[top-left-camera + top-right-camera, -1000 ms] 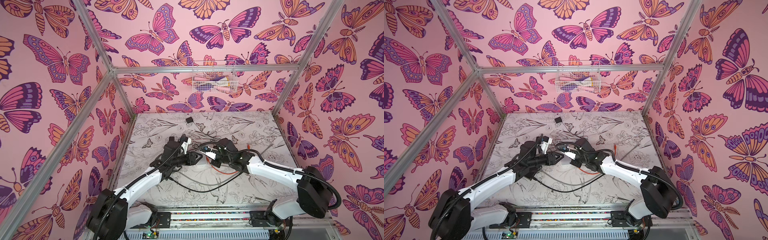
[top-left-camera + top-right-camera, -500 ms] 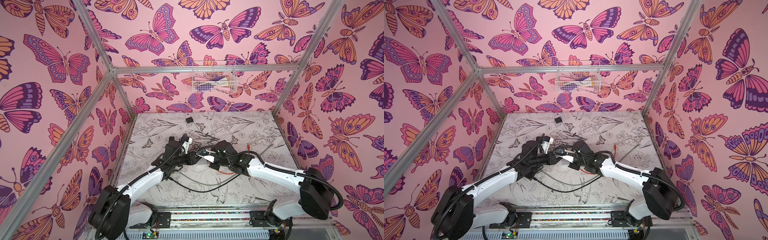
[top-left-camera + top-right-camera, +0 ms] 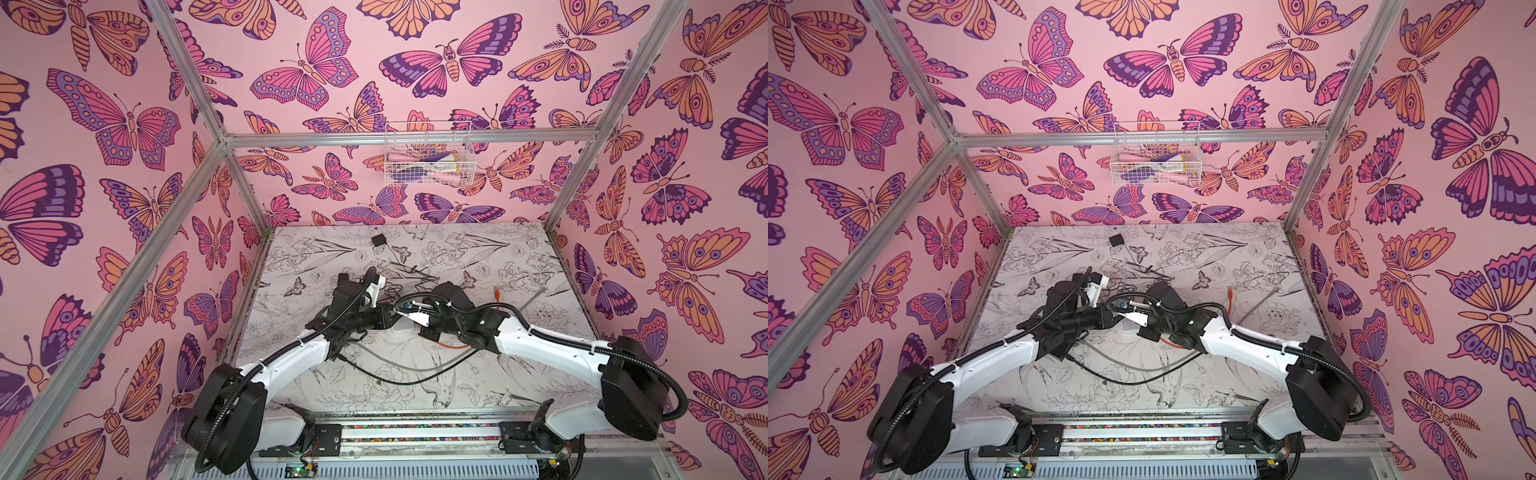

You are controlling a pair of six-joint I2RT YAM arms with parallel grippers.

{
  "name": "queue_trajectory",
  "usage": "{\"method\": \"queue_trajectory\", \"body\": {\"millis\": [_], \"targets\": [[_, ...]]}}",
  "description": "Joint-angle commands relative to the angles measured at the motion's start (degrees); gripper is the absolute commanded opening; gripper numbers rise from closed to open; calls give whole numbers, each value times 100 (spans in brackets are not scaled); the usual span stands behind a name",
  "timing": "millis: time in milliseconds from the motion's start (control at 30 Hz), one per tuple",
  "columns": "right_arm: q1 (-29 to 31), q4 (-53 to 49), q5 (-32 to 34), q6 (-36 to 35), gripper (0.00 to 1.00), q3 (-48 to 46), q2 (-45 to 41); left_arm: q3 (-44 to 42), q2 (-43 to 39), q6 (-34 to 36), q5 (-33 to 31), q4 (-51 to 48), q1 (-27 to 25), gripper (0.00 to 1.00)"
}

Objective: Insert the plug into the switch port

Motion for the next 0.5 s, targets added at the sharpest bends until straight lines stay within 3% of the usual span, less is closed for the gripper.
{"method": "queue_trajectory", "body": {"millis": [0,333,467], "targets": [[76,46,-88,-130,0,-14,-102,68,59,53,26,104,-14,17],[85,62,33,-126,0,30,1,-12,86,-48,175,305,-14,0],[87,-16,147,-105,0,99,61,-72,36,-90,170,360,-14,0]]}}
